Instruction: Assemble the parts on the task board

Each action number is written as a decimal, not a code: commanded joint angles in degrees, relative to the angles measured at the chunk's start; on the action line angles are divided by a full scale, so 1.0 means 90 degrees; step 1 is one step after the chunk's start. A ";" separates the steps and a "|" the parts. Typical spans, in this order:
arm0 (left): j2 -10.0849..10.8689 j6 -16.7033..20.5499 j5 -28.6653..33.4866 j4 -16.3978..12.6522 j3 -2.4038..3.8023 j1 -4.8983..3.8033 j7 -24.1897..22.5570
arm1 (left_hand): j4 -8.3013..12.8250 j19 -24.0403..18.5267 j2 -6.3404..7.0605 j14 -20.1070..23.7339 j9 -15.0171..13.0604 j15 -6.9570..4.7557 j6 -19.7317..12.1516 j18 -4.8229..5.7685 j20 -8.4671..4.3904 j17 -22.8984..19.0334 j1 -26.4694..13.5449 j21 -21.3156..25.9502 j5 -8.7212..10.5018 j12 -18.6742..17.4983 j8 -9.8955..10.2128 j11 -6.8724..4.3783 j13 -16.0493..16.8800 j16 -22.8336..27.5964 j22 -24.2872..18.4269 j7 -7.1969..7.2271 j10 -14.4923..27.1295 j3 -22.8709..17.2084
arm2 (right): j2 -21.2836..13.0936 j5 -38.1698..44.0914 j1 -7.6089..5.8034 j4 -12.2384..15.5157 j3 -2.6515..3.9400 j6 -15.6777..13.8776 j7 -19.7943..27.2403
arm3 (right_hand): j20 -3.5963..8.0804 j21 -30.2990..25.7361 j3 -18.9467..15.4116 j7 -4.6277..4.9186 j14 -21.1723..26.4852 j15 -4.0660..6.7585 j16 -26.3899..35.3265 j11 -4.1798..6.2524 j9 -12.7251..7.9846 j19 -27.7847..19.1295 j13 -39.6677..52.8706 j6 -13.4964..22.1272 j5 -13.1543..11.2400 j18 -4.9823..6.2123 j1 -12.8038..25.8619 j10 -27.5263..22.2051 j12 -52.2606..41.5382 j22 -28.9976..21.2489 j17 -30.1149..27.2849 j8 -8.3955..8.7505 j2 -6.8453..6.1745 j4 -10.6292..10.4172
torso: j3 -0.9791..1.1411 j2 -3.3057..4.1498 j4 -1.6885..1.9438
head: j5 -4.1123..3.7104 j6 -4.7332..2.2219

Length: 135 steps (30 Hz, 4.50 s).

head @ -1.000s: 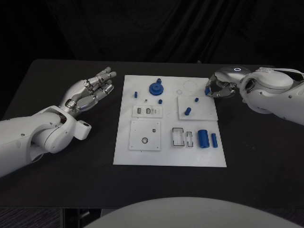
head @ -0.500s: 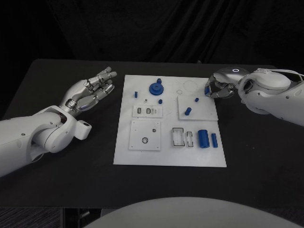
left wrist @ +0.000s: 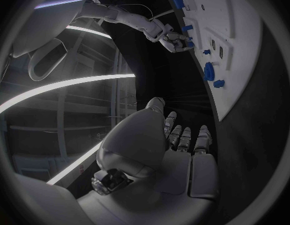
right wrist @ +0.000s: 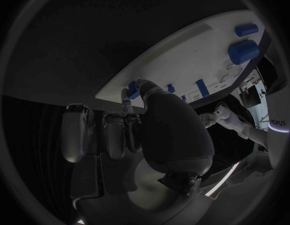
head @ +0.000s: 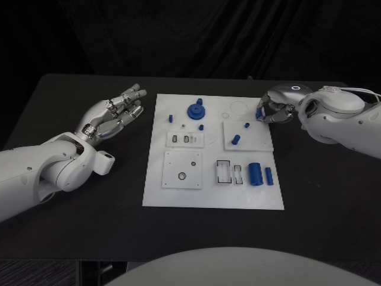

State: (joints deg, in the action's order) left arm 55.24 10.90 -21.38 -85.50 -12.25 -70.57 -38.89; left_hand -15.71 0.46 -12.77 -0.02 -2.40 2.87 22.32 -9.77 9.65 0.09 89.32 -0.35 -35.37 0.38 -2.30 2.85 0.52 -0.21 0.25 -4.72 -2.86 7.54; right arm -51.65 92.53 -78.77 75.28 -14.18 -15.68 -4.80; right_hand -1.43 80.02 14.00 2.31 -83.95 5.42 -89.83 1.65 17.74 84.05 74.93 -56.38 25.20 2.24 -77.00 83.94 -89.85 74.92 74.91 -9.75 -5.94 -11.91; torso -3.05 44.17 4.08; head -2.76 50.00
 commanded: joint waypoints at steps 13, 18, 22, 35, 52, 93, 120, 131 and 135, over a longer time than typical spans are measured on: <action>0.0021 -0.0064 -0.0026 -0.0028 0.0006 -0.0002 -0.0634 | -0.0007 -0.0001 0.0005 0.0002 -0.0006 0.0043 0.0008 -0.0064 0.0027 -0.0010 0.0061 -0.0001 0.0040 0.0023 -0.0018 0.0066 0.0010 0.0023 0.0005 -0.0032 -0.0003 -0.0045 | -0.0185 -0.0029 -0.0266 0.0775 0.0009 -0.0609 -0.0029 | 0.0062 0.0038 -0.0026 0.0002 -0.0672 0.0032 -0.0019 0.0063 0.0160 0.0109 0.1674 -0.0217 0.0017 0.0002 -0.0029 0.0673 -0.0017 0.1344 0.1677 -0.0123 0.0098 0.0094 | -0.0004 0.0000 -0.0002 | 0.0068 0.0000; 0.0024 -0.0046 -0.0026 -0.0046 0.0006 -0.0002 -0.0625 | -0.0007 -0.0001 0.0005 0.0002 -0.0006 0.0043 0.0008 -0.0064 0.0027 -0.0010 0.0061 -0.0001 0.0040 0.0023 -0.0018 0.0066 0.0010 0.0023 0.0005 -0.0032 -0.0003 -0.0045 | -0.0175 -0.0029 -0.0401 0.1166 0.0010 -0.0624 -0.0097 | 0.0062 0.0039 -0.0031 0.0003 -0.0672 0.0030 -0.0019 0.0064 0.0185 0.0111 0.1674 -0.0250 0.0017 0.0002 -0.0037 0.0673 -0.0017 0.1345 0.1677 -0.0141 0.0100 0.0109 | -0.0010 -0.0005 -0.0007 | 0.0096 0.0000; 0.0033 -0.0029 -0.0026 -0.0059 0.0006 -0.0002 -0.0613 | -0.0007 -0.0001 0.0005 0.0002 -0.0006 0.0043 0.0008 -0.0064 0.0027 -0.0010 0.0061 -0.0001 0.0040 0.0023 -0.0018 0.0066 0.0010 0.0023 0.0005 -0.0032 -0.0003 -0.0045 | -0.0075 -0.0029 -0.0456 0.1592 0.0009 -0.0471 -0.0152 | 0.0060 0.0030 -0.0035 0.0006 -0.0672 0.0027 -0.0019 0.0067 0.0197 0.0107 0.1674 -0.0267 0.0017 0.0004 -0.0040 0.0673 -0.0017 0.1342 0.1677 -0.0150 0.0097 0.0118 | -0.0010 -0.0005 -0.0001 | 0.0136 0.0000; -0.0011 -0.0045 -0.0026 -0.0052 0.0006 -0.0002 -0.0594 | -0.0008 -0.0001 0.0008 0.0002 -0.0009 0.0043 0.0026 -0.0064 0.0029 -0.0010 0.0059 -0.0001 0.0040 0.0024 -0.0020 0.0065 0.0010 0.0023 0.0005 -0.0032 -0.0007 -0.0053 | 0.0606 -0.0029 -0.0289 0.1893 0.0005 0.0088 -0.0247 | 0.0055 0.0021 -0.0048 0.0013 -0.0672 0.0017 -0.0019 0.0069 0.0238 0.0105 0.1674 -0.0300 0.0017 0.0006 -0.0067 0.0673 -0.0017 0.1339 0.1677 -0.0166 0.0074 0.0172 | -0.0016 0.0000 0.0009 | 0.0113 0.0000; -0.0057 -0.0066 -0.0026 -0.0037 0.0006 -0.0002 -0.0583 | -0.0011 -0.0002 0.0011 0.0002 -0.0009 0.0039 0.0027 -0.0064 0.0029 -0.0010 0.0054 0.0001 0.0051 0.0021 -0.0022 0.0066 0.0008 0.0023 0.0004 -0.0037 0.0006 -0.0059 | 0.1195 0.0344 -0.0041 0.1601 0.0006 0.0592 -0.0658 | 0.0043 -0.0067 -0.0055 0.0039 -0.0672 -0.0005 -0.0019 0.0059 0.0266 0.0063 0.1674 -0.0323 0.0019 0.0025 -0.0078 0.0673 -0.0017 0.1311 0.1677 -0.0175 0.0066 0.0210 | -0.0005 0.0002 0.0002 | 0.0109 0.0000; -0.0112 -0.0119 -0.0026 0.0010 0.0006 -0.0002 -0.0554 | -0.0012 -0.0003 0.0011 0.0002 -0.0009 0.0038 0.0023 -0.0064 0.0028 -0.0010 0.0053 0.0001 0.0048 0.0021 -0.0021 0.0066 0.0008 0.0023 0.0003 -0.0038 0.0005 -0.0070 | 0.1516 0.0596 -0.0029 0.1414 0.0007 0.0877 -0.1043 | -0.0028 -0.0213 -0.0066 0.0138 -0.0672 -0.0088 -0.0019 -0.0024 0.0303 -0.0006 0.1674 -0.0097 0.0024 0.0056 -0.0012 0.0673 -0.0017 0.1266 0.1677 -0.0010 0.0061 0.0301 | -0.0004 -0.0002 -0.0004 | 0.0109 0.0000; -0.0134 -0.0140 -0.0026 0.0039 0.0006 -0.0002 -0.0542 | -0.0013 -0.0004 0.0009 0.0002 -0.0008 0.0040 0.0020 -0.0065 0.0028 -0.0010 0.0051 0.0002 0.0044 0.0021 -0.0021 0.0069 0.0008 0.0023 0.0003 -0.0041 0.0005 -0.0083 | 0.1569 0.0596 -0.0027 0.1347 0.0007 0.1011 -0.1001 | -0.0115 -0.0365 -0.0135 0.0198 -0.0672 -0.0159 -0.0019 -0.0091 0.0013 -0.0070 0.1674 0.1176 0.0027 0.0088 0.0429 0.0673 -0.0017 0.1228 0.1677 0.0698 -0.0147 0.0206 | -0.0006 -0.0002 0.0001 | 0.0101 0.0000; -0.0124 -0.0139 -0.0026 0.0047 0.0006 -0.0002 -0.0540 | -0.0017 -0.0004 0.0007 0.0002 -0.0008 0.0042 0.0019 -0.0064 0.0029 -0.0010 0.0046 0.0002 0.0046 0.0021 -0.0020 0.0070 0.0008 0.0023 0.0003 -0.0043 0.0007 -0.0094 | 0.1523 0.0596 -0.0028 0.1355 0.0007 0.0691 -0.0844 | -0.0106 -0.0377 -0.0292 0.0162 -0.0672 -0.0142 -0.0019 -0.0067 -0.0279 -0.0067 0.1674 0.1781 0.0032 0.0089 0.0560 0.0673 -0.0017 0.1229 0.1677 0.0689 -0.0290 0.0083 | -0.0006 0.0000 0.0000 | 0.0121 0.0000; -0.0118 -0.0136 -0.0026 0.0049 0.0006 -0.0002 -0.0539 | -0.0017 -0.0004 0.0007 0.0002 -0.0008 0.0042 0.0019 -0.0064 0.0029 -0.0010 0.0046 0.0002 0.0046 0.0021 -0.0020 0.0070 0.0008 0.0023 0.0003 -0.0043 0.0007 -0.0094 | 0.1492 0.0596 -0.0028 0.1369 0.0007 0.0497 -0.0776 | -0.0101 -0.0392 -0.0360 0.0152 -0.0672 -0.0138 -0.0019 -0.0060 -0.0384 -0.0072 0.1674 0.1978 0.0040 0.0092 0.0576 0.0673 -0.0017 0.1226 0.1677 0.0695 -0.0329 0.0000 | -0.0004 -0.0002 -0.0002 | 0.0124 0.0000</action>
State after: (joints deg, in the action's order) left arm 54.20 10.26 -21.39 -85.02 -12.25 -70.56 -38.89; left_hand -15.89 0.45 -12.77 -0.02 -2.40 2.87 22.53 -9.77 9.65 0.07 89.32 -0.35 -35.12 0.38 -2.29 3.25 0.52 -0.21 0.25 -4.92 -2.84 7.08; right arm -38.10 97.52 -79.17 87.47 -14.15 -8.38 -12.33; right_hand -2.05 76.76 10.88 3.72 -84.05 4.48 -89.83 1.21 14.32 83.43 74.92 -38.68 25.26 2.25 -71.97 83.92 -89.85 74.90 74.91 -3.74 -8.66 -11.88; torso -3.11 44.15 4.08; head -1.68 50.00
